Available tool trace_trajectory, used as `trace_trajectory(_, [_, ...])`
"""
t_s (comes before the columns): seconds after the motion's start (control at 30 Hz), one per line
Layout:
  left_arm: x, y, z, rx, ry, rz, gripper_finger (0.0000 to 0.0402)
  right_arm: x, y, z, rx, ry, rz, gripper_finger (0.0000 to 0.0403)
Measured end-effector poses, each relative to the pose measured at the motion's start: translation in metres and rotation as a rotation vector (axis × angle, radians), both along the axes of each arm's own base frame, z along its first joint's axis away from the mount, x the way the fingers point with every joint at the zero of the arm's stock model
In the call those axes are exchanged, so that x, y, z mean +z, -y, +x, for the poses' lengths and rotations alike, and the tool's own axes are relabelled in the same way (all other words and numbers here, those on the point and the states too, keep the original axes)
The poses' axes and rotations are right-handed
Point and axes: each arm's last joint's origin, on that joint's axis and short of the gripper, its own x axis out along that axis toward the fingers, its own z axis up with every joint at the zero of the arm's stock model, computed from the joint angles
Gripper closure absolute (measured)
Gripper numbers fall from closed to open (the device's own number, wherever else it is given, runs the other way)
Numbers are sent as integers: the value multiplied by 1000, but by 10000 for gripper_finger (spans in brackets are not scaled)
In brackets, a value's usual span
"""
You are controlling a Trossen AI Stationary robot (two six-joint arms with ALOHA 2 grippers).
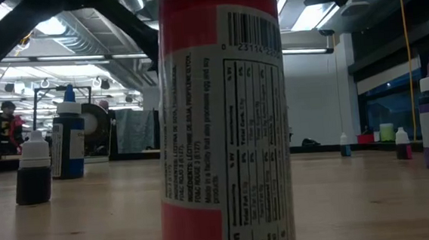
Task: Pick & Place food coloring
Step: Put the bottom green food coloring bottle into the yellow bin
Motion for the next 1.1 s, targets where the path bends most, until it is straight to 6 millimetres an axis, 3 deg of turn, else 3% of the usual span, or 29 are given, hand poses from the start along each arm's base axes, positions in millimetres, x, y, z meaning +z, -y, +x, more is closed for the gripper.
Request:
trace_trajectory(0.4, [-15,-7,4,12,-54,71,336,0,0,0,0,0,1,234])
trace_trajectory(0.87, [-15,-7,4,16,-58,78,286,0,0,0,1,0,1,234])
trace_trajectory(1.1, [1,-7,8,9,-53,92,265,0,0,0,0,1,2,234])
